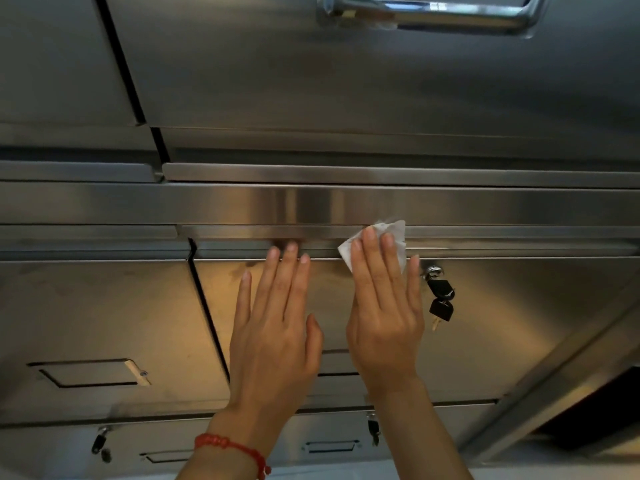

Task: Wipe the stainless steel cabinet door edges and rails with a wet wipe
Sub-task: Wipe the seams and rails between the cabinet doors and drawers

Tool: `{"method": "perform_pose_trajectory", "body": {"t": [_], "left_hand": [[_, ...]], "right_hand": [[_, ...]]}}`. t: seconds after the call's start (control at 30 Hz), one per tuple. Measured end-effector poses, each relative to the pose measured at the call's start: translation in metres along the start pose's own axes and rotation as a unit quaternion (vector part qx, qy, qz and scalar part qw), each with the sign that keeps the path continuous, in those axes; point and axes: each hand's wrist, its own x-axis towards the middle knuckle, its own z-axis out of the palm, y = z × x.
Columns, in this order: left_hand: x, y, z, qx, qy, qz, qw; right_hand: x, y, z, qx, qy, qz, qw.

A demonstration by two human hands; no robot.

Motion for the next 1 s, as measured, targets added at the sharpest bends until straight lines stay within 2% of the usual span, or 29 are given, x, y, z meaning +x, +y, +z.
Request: {"method": "perform_pose_trajectory", "body": {"t": [0.3,0.47,1.0], "left_hand": [[0.000,0.012,0.008,-0.001,-0.002,-0.010,1.000],[0.001,0.014,0.009,0.005,-0.007,-0.011,1.000],[0.001,0.019,0.010,0.010,-0.007,-0.025,1.000]], "right_hand": [[-0.001,0.006,0.000,0.010,0.003,-0.002,1.000],[-0.003,0.012,-0.003,0.005,0.010,0.032,0.999],[0.000,0.020,-0.010,-0.034,-0.001,0.000,0.999]]}}
